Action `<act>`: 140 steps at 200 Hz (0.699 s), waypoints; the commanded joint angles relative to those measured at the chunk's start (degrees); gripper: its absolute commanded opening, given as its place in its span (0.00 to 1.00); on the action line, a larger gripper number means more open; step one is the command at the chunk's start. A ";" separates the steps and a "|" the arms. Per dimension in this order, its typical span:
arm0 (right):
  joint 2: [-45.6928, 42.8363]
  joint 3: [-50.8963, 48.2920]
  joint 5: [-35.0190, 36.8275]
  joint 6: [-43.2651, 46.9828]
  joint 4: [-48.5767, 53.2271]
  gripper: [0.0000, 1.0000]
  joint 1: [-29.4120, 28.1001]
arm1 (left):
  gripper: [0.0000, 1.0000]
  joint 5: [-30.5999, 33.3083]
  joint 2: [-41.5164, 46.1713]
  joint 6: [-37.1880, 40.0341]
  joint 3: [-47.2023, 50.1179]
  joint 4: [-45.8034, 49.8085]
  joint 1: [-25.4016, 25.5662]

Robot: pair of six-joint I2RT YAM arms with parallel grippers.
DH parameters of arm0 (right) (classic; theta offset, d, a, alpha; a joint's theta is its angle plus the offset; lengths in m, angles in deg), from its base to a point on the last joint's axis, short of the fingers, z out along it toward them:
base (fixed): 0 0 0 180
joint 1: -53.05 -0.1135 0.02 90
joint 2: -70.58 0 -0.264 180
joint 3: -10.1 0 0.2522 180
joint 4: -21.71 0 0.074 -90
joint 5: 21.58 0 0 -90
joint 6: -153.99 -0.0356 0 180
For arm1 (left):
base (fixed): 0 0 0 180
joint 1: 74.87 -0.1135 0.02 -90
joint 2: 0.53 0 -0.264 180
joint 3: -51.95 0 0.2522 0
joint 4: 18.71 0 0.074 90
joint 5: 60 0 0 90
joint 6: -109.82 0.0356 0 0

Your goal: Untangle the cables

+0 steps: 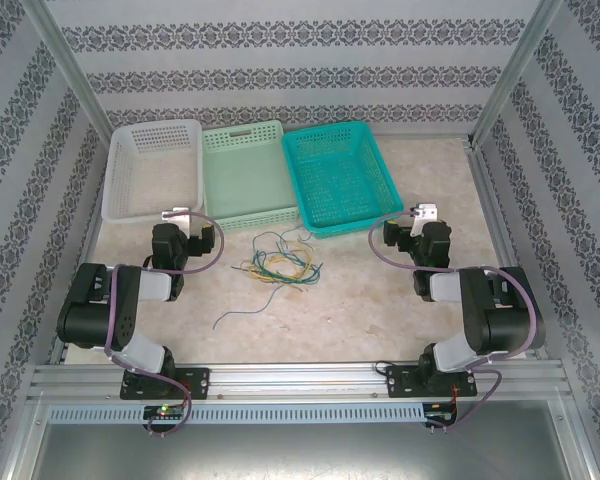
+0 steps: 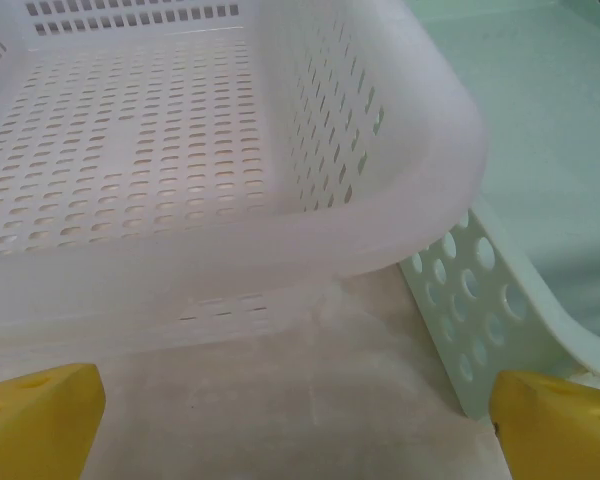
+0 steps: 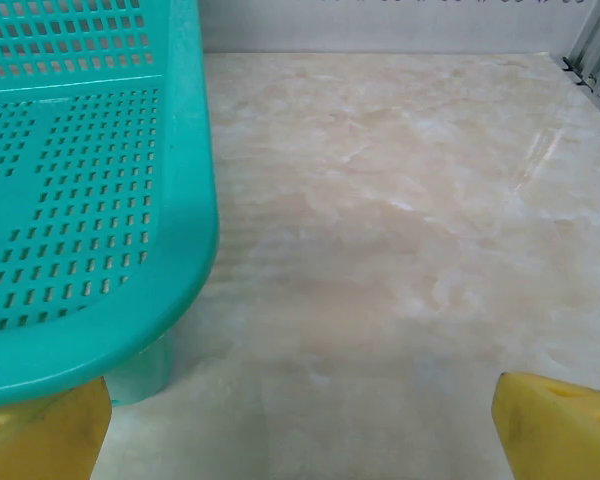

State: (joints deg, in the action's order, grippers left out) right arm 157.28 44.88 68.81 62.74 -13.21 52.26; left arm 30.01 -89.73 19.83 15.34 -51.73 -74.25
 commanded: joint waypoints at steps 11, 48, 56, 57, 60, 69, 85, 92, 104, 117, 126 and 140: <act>-0.23 1.22 0.90 0.14 -2.21 0.98 -0.30 | 1.00 -0.56 -0.29 -0.27 -0.92 -0.67 -0.62; -0.20 1.28 0.66 0.05 -2.04 0.98 -0.26 | 1.00 -0.55 -0.29 -0.27 -0.91 -0.67 -0.62; -0.17 1.39 0.35 -0.09 -1.86 0.98 -0.09 | 1.00 -0.59 -0.31 -0.27 -0.95 -0.66 -0.61; -0.19 1.33 0.34 -0.09 -1.86 0.98 -0.04 | 0.99 -0.56 -0.29 -0.27 -0.96 -0.67 -0.62; -0.27 1.38 0.25 -0.08 -1.92 0.98 0.00 | 0.99 -0.55 -0.31 -0.30 -0.97 -0.66 -0.62; -0.29 1.37 0.23 -0.15 -1.85 0.98 0.01 | 0.99 -0.58 -0.32 -0.32 -0.93 -0.64 -0.62; -0.20 1.39 0.12 -0.14 -1.86 0.98 0.01 | 1.00 -0.55 -0.26 -0.28 -0.96 -0.61 -0.62; -0.22 1.40 0.18 -0.13 -1.85 0.98 0.01 | 1.00 -0.62 -0.35 -0.27 -0.91 -0.63 -0.62; -0.19 1.37 0.10 -0.08 -1.85 0.98 0.09 | 0.99 -0.59 -0.28 -0.27 -0.92 -0.62 -0.62; -0.21 1.39 0.13 -0.12 -1.85 0.98 0.09 | 1.00 -0.59 -0.26 -0.27 -0.90 -0.64 -0.61; -0.16 1.37 0.14 -0.14 -1.85 0.98 0.09 | 1.00 -0.59 -0.31 -0.27 -0.90 -0.62 -0.62; -0.16 1.40 0.14 -0.10 -1.85 0.98 0.09 | 1.00 -0.60 -0.27 -0.27 -0.92 -0.66 -0.62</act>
State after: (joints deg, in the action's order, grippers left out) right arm 157.28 44.88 69.00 62.72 -13.21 52.17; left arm 30.01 -89.73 19.83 15.34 -51.73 -74.25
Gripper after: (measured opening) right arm 0.982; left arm 0.996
